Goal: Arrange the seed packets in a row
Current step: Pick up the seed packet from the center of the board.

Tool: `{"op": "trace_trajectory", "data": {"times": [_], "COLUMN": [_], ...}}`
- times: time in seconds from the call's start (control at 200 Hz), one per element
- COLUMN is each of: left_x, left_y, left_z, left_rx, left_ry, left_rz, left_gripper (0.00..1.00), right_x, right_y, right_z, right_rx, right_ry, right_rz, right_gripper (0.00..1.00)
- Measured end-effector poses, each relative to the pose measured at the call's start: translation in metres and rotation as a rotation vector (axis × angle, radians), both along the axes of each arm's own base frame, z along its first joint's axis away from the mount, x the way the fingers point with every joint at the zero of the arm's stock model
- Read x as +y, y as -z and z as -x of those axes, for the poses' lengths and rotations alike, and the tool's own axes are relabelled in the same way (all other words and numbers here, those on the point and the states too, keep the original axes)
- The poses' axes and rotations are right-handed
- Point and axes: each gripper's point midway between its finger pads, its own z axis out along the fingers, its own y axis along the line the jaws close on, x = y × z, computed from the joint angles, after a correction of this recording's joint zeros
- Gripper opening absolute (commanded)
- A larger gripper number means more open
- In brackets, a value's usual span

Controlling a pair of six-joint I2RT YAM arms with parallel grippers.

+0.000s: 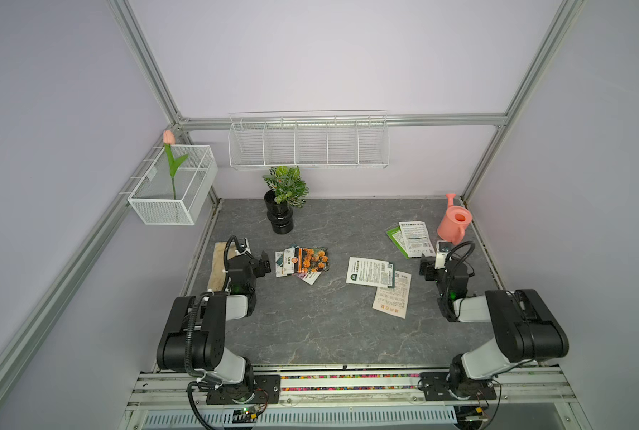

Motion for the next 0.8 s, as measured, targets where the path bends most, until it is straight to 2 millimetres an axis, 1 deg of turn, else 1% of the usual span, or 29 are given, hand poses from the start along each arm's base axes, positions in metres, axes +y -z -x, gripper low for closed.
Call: {"op": "trace_trajectory", "data": {"times": [0.215,0.36,0.53,0.8], "left_x": [0.0,-0.0003,0.0061,0.0026], "left_y": [0.0,0.0001,0.002,0.0029], "left_z": [0.0,-0.0002,0.0003,0.0003], "left_rx": [0.0,0.0,0.008,0.011], "left_ry": [0.0,0.008,0.011,0.03], "left_rz": [0.0,0.005,0.019,0.027], "left_gripper": [0.99,0.99,0.99,0.99], "right_x": [0.0006,-0.0035,-0.0036,-0.0026], "right_y": [0.001,0.0026,0.0046,0.0033], "right_z": [-0.0001,-0.0014,-0.0008,0.0004], "right_rx": [0.005,0.018,0.027,0.034], "right_ry": [-0.005,-0.003,-0.004,-0.007], "right_rz": [-0.003,-0.012,-0.015,-0.013], "right_gripper": [0.89,0.89,0.89,0.89]}}
